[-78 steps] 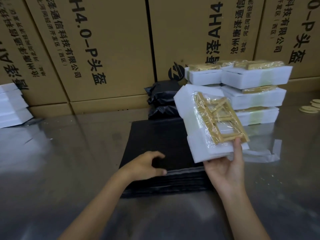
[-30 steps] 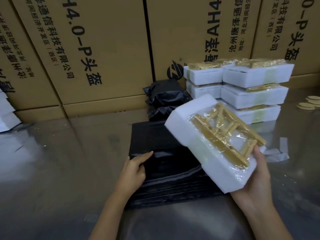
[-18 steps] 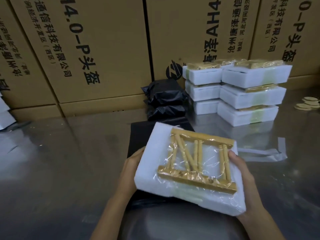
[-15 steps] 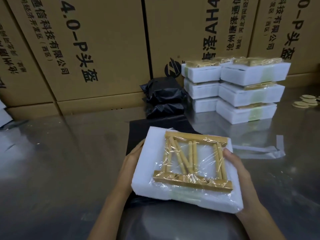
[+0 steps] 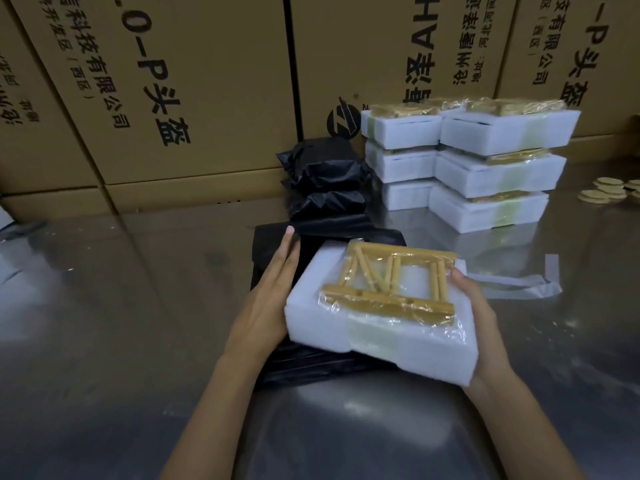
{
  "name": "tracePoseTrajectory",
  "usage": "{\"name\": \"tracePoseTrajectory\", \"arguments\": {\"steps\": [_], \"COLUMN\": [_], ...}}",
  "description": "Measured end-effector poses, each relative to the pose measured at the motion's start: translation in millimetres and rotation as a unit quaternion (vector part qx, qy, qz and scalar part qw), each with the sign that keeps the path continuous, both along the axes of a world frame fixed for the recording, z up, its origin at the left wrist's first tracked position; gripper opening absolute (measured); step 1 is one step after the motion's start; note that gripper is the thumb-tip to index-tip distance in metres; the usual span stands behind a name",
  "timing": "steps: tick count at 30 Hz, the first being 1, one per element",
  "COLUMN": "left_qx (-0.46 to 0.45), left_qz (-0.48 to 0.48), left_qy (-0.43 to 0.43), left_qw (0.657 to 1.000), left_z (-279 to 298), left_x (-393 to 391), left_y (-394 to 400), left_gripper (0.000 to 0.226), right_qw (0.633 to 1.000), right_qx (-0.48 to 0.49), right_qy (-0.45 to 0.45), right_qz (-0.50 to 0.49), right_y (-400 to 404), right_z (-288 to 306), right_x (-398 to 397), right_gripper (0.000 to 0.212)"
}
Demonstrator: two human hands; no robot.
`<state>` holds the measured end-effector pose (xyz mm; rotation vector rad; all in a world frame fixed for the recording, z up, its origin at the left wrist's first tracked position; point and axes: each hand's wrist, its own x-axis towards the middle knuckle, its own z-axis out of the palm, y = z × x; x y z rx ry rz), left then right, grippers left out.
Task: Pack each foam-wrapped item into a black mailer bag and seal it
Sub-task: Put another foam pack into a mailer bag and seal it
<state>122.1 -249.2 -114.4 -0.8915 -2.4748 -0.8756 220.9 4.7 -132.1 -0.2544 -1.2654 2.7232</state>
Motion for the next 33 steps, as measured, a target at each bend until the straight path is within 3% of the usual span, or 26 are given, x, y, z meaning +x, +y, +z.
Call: {"name": "tracePoseTrajectory", "arguments": {"steps": [6, 12, 18, 23, 26, 29, 31, 33], "left_qx": [-0.001, 0.072, 0.076, 0.17, 0.219, 0.189, 0.115, -0.015], "left_qz": [0.037, 0.064, -0.004, -0.03, 0.118, 0.117, 0.059, 0.041], "left_qy": [-0.034, -0.043, -0.008, -0.095, -0.011, 0.074, 0.027, -0.013], "left_qw": [0.999, 0.994, 0.997, 0.98, 0.969, 0.972, 0.991, 0.999], "left_z": [-14, -15, -22, -15, 6, 40, 66, 89], "left_x": [-1, 24, 53, 41, 32, 23, 12, -5], "left_y": [6, 35, 84, 65, 53, 60, 81, 106], "left_gripper": [0.095, 0.09, 0.096, 0.072, 0.04, 0.023, 0.032, 0.045], "right_qw": [1.0, 0.996, 0.993, 0.995, 0.988, 0.966, 0.954, 0.946], "right_qx": [0.006, 0.041, 0.051, 0.042, 0.116, 0.227, 0.266, 0.294], "right_qy": [0.011, 0.001, 0.027, 0.057, 0.046, 0.018, 0.006, 0.013], "right_qz": [-0.022, -0.083, -0.105, -0.068, -0.086, -0.125, -0.138, -0.137], "right_y": [-1, -8, -21, -19, -24, -32, -36, -40], "right_z": [2, 2, -3, -5, -3, 0, -2, -2], "right_x": [2, 2, -6, -3, -1, 1, 2, 4], "right_gripper": [0.051, 0.066, 0.063, 0.064, 0.059, 0.06, 0.075, 0.085]}}
